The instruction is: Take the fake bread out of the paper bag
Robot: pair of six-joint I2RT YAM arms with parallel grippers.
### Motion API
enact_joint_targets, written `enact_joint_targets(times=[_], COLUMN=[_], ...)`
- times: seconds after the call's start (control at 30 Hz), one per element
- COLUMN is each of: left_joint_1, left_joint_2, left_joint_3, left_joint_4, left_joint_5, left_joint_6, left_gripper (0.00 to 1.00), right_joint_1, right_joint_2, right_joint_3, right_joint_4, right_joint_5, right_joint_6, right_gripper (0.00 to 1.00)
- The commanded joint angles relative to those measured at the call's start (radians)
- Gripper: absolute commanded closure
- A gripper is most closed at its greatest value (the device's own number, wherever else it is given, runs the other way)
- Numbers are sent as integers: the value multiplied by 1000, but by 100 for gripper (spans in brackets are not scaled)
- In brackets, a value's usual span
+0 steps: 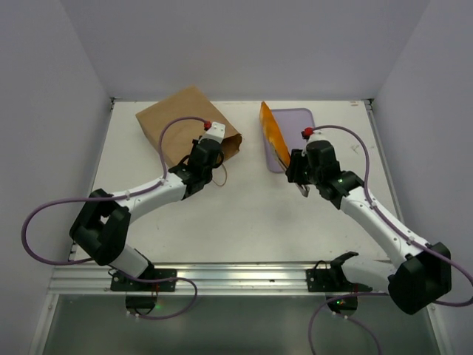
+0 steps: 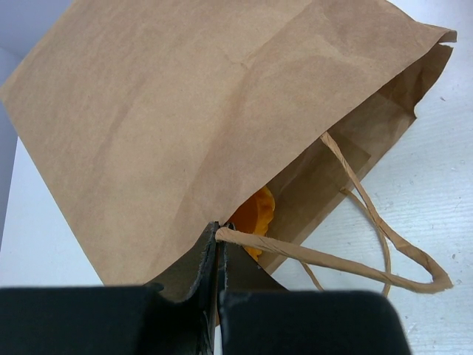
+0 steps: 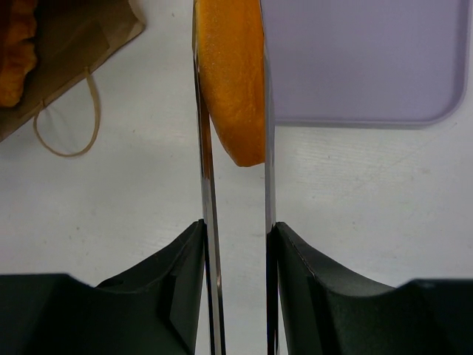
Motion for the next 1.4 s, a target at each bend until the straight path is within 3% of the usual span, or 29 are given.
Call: enact_joint_targets(times=[0.0,0.57,0.83,1.0,1.37], left_joint_1=[5,5,3,3,3], left_joint_2=[-38,-46,-46,-46,-49], left_joint_3=[0,-4,-3,-4,-6], left_joint_4=[17,20,20,20,20], left_joint_5=[8,16,22,20,22], left_joint_6=[-32,-32,-30,-27,-27], left_gripper=[100,100,100,100,100], right_joint_1=[-21,-35,-37,-35,-37], right_joint_2=[42,258,291,291,295], right_joint_3=[32,-38,-92,-110,-114], right_joint_4=[198,521,561,572,563], right_joint_5=[34,91,91,74,63], right_joint_6=[-6,29,45,52,52], right_gripper=[67,65,64,54,42])
